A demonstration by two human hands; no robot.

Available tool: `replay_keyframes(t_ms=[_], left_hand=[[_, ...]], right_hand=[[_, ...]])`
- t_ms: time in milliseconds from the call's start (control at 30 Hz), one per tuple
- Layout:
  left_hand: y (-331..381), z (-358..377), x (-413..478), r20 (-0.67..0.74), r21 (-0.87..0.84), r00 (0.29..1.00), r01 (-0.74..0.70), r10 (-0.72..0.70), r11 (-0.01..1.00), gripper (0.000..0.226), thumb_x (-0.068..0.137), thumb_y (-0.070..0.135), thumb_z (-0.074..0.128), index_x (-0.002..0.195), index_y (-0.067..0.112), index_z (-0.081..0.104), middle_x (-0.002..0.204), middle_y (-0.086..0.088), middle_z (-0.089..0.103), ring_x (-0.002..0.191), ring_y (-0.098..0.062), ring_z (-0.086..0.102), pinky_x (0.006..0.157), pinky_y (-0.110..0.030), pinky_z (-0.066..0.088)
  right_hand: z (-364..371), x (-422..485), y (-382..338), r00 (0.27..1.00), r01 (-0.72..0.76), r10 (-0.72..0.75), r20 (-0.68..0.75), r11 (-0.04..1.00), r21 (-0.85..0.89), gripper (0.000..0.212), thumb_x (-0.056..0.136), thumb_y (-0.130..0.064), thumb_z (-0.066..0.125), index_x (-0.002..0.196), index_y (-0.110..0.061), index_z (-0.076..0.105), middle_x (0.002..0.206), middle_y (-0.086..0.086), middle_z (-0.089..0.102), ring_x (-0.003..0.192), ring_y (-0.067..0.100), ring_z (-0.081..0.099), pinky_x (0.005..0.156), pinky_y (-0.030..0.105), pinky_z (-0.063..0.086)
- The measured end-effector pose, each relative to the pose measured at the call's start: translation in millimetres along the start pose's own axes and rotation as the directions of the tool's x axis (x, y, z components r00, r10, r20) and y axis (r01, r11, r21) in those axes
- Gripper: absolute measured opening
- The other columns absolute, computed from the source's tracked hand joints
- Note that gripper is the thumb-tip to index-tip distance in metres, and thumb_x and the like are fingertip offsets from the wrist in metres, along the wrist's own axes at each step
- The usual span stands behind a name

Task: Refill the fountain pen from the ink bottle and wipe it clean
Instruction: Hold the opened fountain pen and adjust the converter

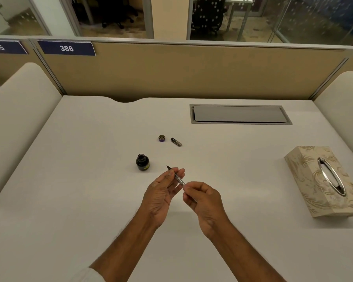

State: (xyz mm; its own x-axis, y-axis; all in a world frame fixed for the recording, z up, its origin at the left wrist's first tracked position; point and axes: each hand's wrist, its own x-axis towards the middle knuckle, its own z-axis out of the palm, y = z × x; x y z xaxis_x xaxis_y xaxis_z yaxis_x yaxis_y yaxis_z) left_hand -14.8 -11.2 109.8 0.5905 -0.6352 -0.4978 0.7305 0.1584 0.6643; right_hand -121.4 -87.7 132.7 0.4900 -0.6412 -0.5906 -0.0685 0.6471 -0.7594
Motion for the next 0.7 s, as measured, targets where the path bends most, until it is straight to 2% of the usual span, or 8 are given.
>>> replay_keyframes(t_ms=[67, 167, 300, 400, 467, 533, 700], left_hand=[[1.2, -0.4, 0.1, 0.01, 0.014, 1.0, -0.006, 0.005, 1.0, 0.025, 0.103, 0.014, 0.053, 0.12, 0.003, 0.068, 0.121, -0.016, 0.075, 0.118, -0.025, 0.07, 0.102, -0.041, 0.052], [2.1, -0.1, 0.5, 0.024, 0.025, 1.0, -0.015, 0.014, 1.0, 0.027, 0.103, 0.012, 0.052, 0.122, 0.001, 0.066, 0.122, -0.018, 0.074, 0.12, -0.026, 0.069, 0.106, -0.041, 0.049], [3.6, 2.3, 0.5, 0.045, 0.006, 0.999, -0.024, 0.024, 1.0, 0.027, 0.104, 0.012, 0.05, 0.123, 0.0, 0.065, 0.121, -0.019, 0.074, 0.118, -0.029, 0.07, 0.1, -0.039, 0.056], [5.0, 4.5, -0.2, 0.058, -0.009, 0.998, -0.029, 0.029, 1.0, 0.027, 0.105, 0.011, 0.048, 0.123, 0.0, 0.065, 0.121, -0.019, 0.074, 0.116, -0.029, 0.071, 0.095, -0.035, 0.059], [6.5, 5.7, -0.4, 0.063, -0.021, 0.997, -0.032, 0.033, 0.999, 0.027, 0.105, 0.011, 0.048, 0.123, 0.0, 0.065, 0.121, -0.019, 0.074, 0.116, -0.029, 0.071, 0.095, -0.035, 0.06], [7.9, 6.6, 0.0, 0.068, -0.027, 0.997, -0.032, 0.034, 0.999, 0.027, 0.104, 0.011, 0.049, 0.123, -0.001, 0.065, 0.122, -0.02, 0.074, 0.117, -0.031, 0.071, 0.097, -0.037, 0.059], [10.0, 7.6, 0.2, 0.065, -0.02, 0.997, -0.03, 0.031, 0.999, 0.028, 0.105, 0.012, 0.049, 0.124, 0.0, 0.065, 0.122, -0.019, 0.074, 0.116, -0.03, 0.071, 0.097, -0.037, 0.059]], right_hand=[[0.7, 0.5, -0.6, 1.0, 0.017, -0.017, 0.001, 0.999, 0.045, 0.013, 0.085, 0.003, 0.073, 0.097, 0.004, 0.072, 0.092, 0.015, 0.071, 0.084, 0.026, 0.068, 0.076, 0.03, 0.062], [1.7, -0.1, -3.1, 1.0, 0.016, -0.016, -0.003, 0.997, 0.071, 0.006, 0.088, 0.001, 0.071, 0.092, 0.004, 0.074, 0.09, 0.016, 0.072, 0.082, 0.025, 0.07, 0.079, 0.032, 0.062], [1.7, 0.7, -2.5, 0.996, 0.069, -0.067, -0.057, 0.997, 0.026, 0.008, 0.085, 0.008, 0.071, 0.087, 0.001, 0.075, 0.089, 0.015, 0.074, 0.084, 0.025, 0.071, 0.079, 0.03, 0.062], [1.9, -0.1, -4.6, 0.996, 0.069, -0.067, -0.056, 0.997, 0.033, 0.007, 0.083, 0.006, 0.074, 0.088, 0.001, 0.076, 0.089, 0.016, 0.074, 0.086, 0.026, 0.071, 0.083, 0.033, 0.062], [2.2, -1.7, -7.0, 0.998, 0.031, -0.028, -0.048, 0.996, 0.079, 0.002, 0.086, 0.001, 0.073, 0.086, 0.001, 0.075, 0.088, 0.015, 0.074, 0.082, 0.026, 0.07, 0.081, 0.033, 0.063], [1.9, -1.8, -8.0, 0.998, 0.024, -0.019, -0.058, 0.996, 0.09, 0.007, 0.087, 0.004, 0.07, 0.084, 0.0, 0.075, 0.088, 0.015, 0.073, 0.08, 0.025, 0.069, 0.077, 0.03, 0.063], [1.9, -1.0, -9.4, 0.998, 0.03, -0.025, -0.06, 0.997, 0.077, 0.011, 0.083, 0.007, 0.072, 0.091, -0.001, 0.074, 0.097, 0.018, 0.074, 0.089, 0.028, 0.071, 0.079, 0.03, 0.063]])
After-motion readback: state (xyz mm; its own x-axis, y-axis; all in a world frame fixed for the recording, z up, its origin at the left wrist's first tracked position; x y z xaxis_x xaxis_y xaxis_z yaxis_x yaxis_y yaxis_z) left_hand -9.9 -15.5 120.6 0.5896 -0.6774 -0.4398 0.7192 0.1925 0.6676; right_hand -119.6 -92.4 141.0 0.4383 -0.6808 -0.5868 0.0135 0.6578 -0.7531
